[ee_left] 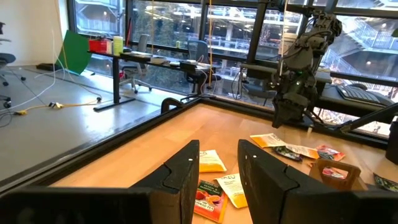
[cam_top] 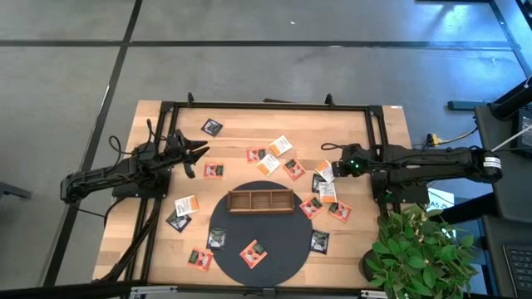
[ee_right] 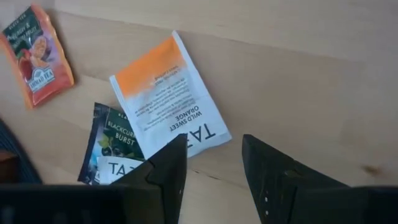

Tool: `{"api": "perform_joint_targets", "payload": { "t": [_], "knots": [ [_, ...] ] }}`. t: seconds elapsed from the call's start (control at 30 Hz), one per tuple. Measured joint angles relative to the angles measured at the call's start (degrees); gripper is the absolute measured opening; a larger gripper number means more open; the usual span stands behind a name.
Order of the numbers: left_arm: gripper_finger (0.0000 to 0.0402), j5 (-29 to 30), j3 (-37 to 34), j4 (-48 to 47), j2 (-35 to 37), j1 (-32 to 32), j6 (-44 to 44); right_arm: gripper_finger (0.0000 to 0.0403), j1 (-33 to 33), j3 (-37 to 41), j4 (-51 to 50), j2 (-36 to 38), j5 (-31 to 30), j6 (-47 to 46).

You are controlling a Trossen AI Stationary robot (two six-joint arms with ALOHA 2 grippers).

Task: Pick & Place Tea
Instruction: Put the white tea bag into the right section of the wooden organizer

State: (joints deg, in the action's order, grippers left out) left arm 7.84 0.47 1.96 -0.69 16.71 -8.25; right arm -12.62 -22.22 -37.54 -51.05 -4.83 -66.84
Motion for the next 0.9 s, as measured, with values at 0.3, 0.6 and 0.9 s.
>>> {"api": "perform_joint_targets", "payload": {
  "t": [0.3, 0.6, 0.9],
  "knots": [
    [0.0107, 0.00, 0.00, 0.01, 0.00, 0.01, 0.01, 0.0156, 0.02, 0.00, -0.05, -0.18, -0.03, -3.36],
    [0.0107, 0.00, 0.00, 0.00, 0.00, 0.01, 0.01, 0.0156, 0.04, 0.00, -0.01, -5.40, -0.43, -4.67],
    [0.0107, 0.00, 0.00, 0.00, 0.00, 0.01, 0.02, 0.0156, 0.04, 0.02, 6.61, -11.44, -0.64, -3.44]
  ]
}}
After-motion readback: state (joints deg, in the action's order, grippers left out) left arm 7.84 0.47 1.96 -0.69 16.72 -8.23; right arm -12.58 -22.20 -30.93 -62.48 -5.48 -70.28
